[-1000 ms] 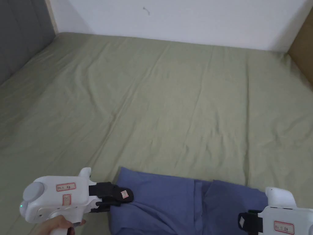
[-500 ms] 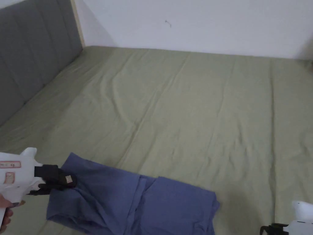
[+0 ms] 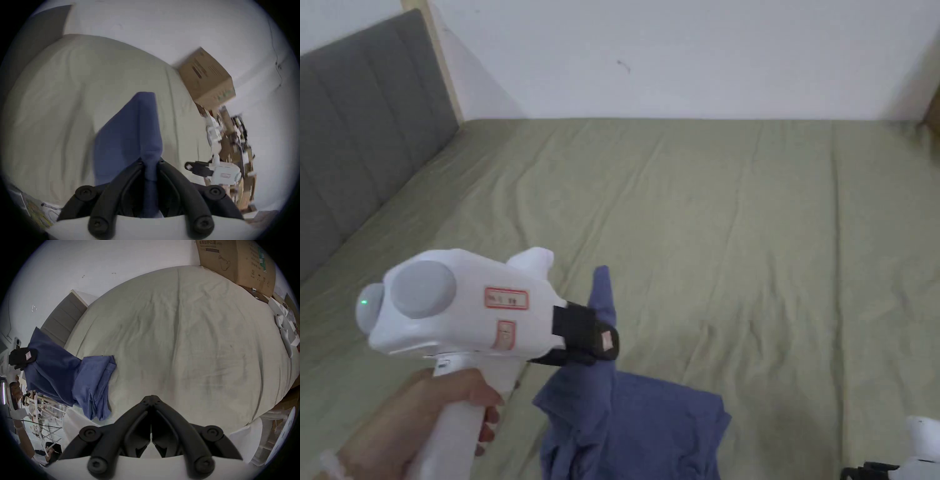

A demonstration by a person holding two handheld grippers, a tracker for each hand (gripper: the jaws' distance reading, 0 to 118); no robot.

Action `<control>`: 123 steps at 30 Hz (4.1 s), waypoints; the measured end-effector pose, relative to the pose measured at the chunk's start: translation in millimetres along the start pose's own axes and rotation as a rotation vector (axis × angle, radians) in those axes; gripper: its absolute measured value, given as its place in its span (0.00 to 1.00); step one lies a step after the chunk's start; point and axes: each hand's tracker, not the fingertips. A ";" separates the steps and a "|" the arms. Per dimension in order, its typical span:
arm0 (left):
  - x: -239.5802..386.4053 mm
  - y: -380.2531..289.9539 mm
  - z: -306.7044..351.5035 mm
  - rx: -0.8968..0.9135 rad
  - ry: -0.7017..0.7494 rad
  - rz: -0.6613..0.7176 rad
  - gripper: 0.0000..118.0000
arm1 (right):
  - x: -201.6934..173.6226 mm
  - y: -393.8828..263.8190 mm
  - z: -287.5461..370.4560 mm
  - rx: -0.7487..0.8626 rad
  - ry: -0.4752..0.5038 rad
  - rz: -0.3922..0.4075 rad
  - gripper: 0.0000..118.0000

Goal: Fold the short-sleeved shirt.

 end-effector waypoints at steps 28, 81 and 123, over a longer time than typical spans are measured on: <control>0.8 -96.6 -173.4 -0.283 -0.179 0.080 0.03 | 43.4 -16.7 11.2 0.009 -0.028 -0.114 0.00; -159.2 -108.8 -117.8 0.021 -0.526 0.542 1.00 | -139.0 20.9 -97.9 -0.173 0.136 0.258 0.00; -323.8 46.4 80.7 -0.222 1.063 -0.184 0.84 | -130.7 44.4 -103.1 -0.152 0.066 0.181 0.00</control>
